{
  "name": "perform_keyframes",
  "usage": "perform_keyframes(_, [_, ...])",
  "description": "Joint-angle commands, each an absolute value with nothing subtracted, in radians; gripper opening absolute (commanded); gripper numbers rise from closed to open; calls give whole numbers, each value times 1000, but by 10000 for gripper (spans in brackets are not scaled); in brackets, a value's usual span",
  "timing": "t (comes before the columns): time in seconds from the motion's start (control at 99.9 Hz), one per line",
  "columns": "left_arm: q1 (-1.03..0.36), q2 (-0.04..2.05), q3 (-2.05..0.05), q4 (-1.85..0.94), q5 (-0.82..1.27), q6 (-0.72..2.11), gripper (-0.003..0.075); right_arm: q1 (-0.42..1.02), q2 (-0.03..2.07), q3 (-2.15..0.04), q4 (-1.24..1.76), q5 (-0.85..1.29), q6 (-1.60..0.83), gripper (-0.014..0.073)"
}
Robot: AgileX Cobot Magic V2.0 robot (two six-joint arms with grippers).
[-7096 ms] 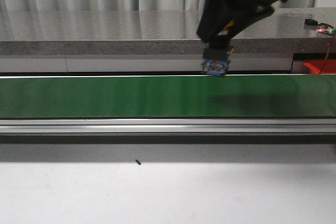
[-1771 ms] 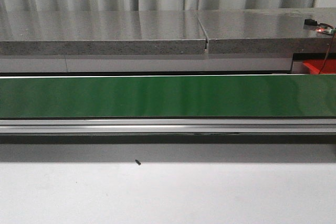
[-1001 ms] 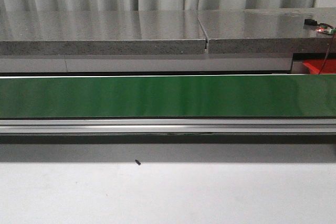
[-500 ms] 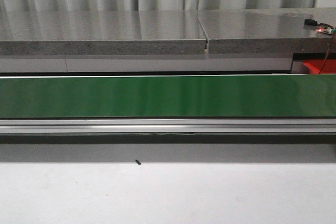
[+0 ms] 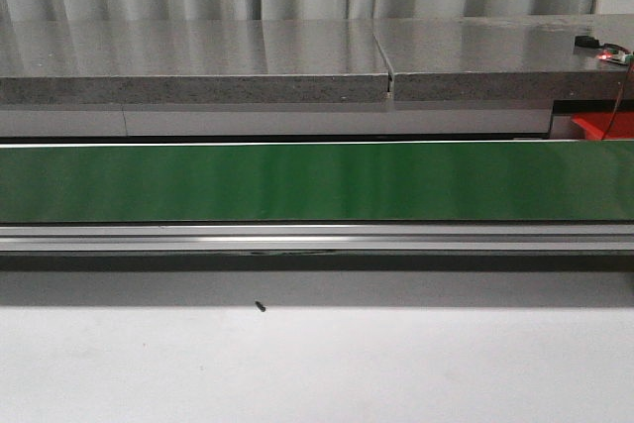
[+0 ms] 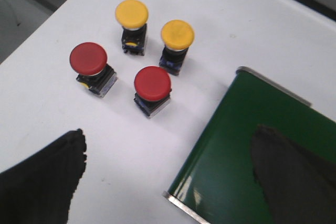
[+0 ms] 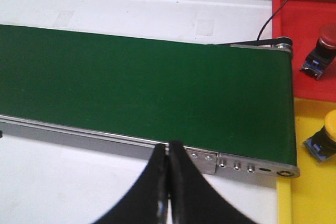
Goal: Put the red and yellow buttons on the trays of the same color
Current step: 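Lower the left gripper onto a red button beside the belt and grasp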
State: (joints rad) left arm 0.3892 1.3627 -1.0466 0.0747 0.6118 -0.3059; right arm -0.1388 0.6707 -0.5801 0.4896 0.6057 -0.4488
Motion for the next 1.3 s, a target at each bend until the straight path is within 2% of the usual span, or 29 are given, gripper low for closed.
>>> perform_keyframes(0.0, [410, 1406, -1096, 94, 530, -316, 619, -139, 666, -608, 502, 542, -458, -68])
perform_keyframes(0.51, [424, 1619, -1123, 120, 415, -316, 619, -139, 666, -608, 502, 542, -458, -68])
perform_keyframes(1.291, [415, 1842, -1290, 123, 430, -292, 619, -139, 666, -608, 502, 542, -458, -68])
